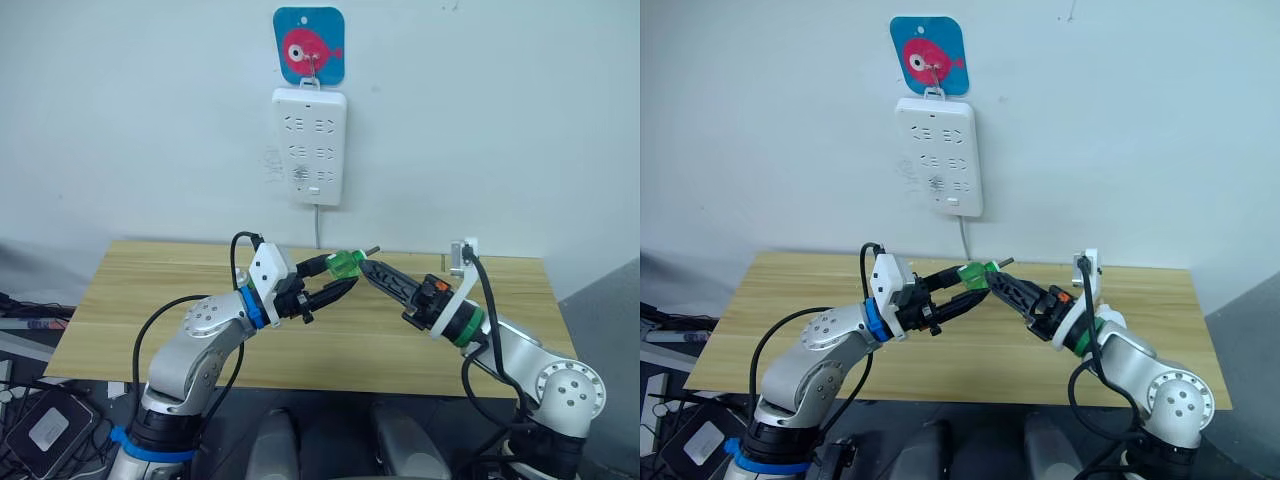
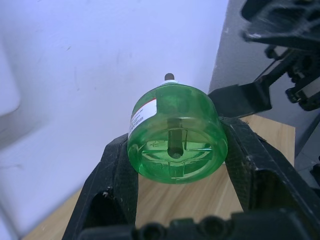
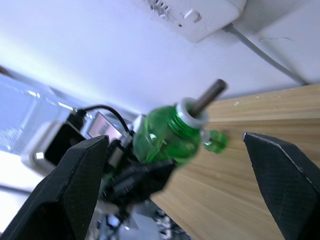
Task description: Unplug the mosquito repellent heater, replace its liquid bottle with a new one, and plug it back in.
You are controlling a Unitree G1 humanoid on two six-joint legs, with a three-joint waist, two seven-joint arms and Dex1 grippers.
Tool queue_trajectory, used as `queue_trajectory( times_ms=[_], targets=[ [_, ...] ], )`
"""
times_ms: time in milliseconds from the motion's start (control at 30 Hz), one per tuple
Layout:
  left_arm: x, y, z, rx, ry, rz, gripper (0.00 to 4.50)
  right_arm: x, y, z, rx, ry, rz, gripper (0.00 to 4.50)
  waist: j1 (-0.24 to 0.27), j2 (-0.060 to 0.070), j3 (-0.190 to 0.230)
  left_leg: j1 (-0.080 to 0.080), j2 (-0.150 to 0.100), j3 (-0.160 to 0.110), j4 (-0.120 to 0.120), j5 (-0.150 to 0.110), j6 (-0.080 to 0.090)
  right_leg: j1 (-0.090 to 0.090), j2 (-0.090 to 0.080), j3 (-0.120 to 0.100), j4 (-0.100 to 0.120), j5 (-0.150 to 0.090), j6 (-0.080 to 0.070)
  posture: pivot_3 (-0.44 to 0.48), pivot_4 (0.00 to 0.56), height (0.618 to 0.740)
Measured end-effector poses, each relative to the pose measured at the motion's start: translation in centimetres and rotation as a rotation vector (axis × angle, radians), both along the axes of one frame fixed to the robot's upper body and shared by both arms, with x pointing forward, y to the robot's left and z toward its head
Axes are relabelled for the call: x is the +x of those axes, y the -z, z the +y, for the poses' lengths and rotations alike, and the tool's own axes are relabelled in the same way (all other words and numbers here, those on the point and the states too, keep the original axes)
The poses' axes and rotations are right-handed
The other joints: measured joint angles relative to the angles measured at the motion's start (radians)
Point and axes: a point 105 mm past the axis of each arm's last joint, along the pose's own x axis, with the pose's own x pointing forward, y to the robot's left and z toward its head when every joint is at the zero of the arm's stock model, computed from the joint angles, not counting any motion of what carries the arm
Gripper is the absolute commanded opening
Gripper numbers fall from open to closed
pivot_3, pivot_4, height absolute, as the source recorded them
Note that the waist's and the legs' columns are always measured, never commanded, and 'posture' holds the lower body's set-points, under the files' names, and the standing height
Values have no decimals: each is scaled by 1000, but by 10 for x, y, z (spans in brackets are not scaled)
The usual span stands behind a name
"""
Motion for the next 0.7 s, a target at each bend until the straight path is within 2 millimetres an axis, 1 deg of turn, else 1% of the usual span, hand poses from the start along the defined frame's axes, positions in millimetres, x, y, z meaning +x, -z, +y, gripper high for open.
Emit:
queue_trajectory(
  times_ms=[233,267,333,367,467,600,633,700],
  targets=[
    [1,-2,-4,-23,-18,-13,2220,19,-2,8,61,51,37,4500,-5,0,0,0,0,0,-1,0,0,0,0,0,0,1,-1,-130,174,740],
    [1,-2,-5,-25,-18,-13,2220,21,-4,10,70,49,33,4328,-5,0,0,0,0,0,-1,0,0,0,0,-1,0,1,-1,-130,174,740],
    [1,-1,-6,-24,-15,-12,2220,22,-6,12,83,54,31,3890,-5,0,-1,0,0,-1,-1,0,0,0,0,-1,0,1,-1,-130,174,740],
    [1,-1,-6,-23,-14,-11,2220,22,-6,13,86,52,31,3563,-5,0,-1,0,0,-1,-1,0,0,0,0,-1,0,1,-1,-126,173,740],
    [1,-1,-7,-23,-12,-11,2220,22,-7,16,92,45,29,2462,-5,0,-1,0,0,-1,-1,0,0,0,0,-1,0,1,-1,-126,173,740],
    [0,-2,-8,-29,-13,-16,2220,23,-5,13,92,51,38,995,-5,0,-1,0,0,-1,0,0,0,0,0,0,0,1,-1,-125,176,740],
    [0,-2,-8,-30,-11,-17,2220,23,-5,13,96,49,39,811,-5,0,-1,0,0,-1,0,0,0,0,0,-1,0,1,-1,-125,176,740],
    [0,-2,-9,-30,-9,-18,2220,23,-5,12,97,46,41,815,-5,0,-1,0,0,-1,0,0,0,0,0,-1,1,1,-1,-123,176,740]
  ],
)
